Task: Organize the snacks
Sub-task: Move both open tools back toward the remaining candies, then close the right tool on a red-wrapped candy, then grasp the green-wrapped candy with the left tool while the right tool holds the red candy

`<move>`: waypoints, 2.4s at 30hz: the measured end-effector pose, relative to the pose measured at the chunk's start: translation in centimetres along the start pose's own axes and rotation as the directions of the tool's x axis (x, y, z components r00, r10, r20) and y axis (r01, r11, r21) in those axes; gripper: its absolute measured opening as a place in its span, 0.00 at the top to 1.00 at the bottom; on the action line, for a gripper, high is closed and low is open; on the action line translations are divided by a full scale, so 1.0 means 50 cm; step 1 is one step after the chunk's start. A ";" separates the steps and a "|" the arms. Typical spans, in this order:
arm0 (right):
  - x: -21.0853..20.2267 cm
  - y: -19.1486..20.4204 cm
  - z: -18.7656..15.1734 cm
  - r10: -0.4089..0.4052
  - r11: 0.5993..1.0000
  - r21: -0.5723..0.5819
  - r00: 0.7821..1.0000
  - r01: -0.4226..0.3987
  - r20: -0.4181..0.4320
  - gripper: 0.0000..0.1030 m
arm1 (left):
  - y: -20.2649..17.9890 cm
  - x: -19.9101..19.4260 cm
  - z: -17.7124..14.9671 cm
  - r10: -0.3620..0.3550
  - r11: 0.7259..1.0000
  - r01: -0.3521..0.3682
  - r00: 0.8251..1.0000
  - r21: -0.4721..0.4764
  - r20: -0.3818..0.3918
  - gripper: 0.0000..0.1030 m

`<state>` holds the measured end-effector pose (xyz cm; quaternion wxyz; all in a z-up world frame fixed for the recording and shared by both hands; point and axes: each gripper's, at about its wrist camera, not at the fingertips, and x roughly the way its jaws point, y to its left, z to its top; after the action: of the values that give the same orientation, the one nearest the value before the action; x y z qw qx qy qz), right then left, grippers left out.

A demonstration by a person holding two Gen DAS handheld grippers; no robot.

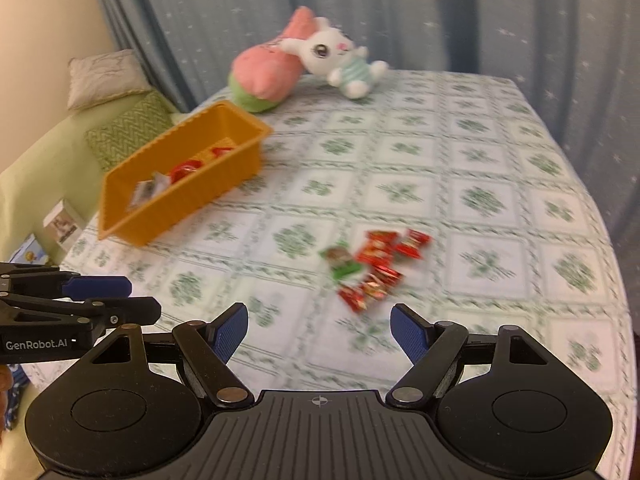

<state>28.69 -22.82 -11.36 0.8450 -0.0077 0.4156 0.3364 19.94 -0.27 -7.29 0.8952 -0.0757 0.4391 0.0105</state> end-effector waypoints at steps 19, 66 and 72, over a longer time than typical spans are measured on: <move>0.011 -0.099 -0.016 -0.059 0.991 0.121 0.998 0.061 -0.018 0.24 | -0.063 0.099 0.029 -0.014 0.995 0.019 0.999 0.095 -0.050 0.59; 0.149 -0.070 0.034 -0.191 0.968 0.158 0.981 0.196 -0.044 0.76 | -0.027 0.217 0.100 -0.091 0.981 0.108 0.990 0.162 -0.110 0.60; 0.114 -0.108 0.030 -0.200 0.961 0.188 0.979 0.201 -0.026 0.76 | -0.072 0.248 0.105 -0.099 0.974 0.118 0.990 0.193 -0.105 0.60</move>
<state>35.28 -23.39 -15.84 0.8702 0.0295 0.4456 0.2079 31.99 -3.65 -13.41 0.8758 -0.0100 0.4749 -0.0859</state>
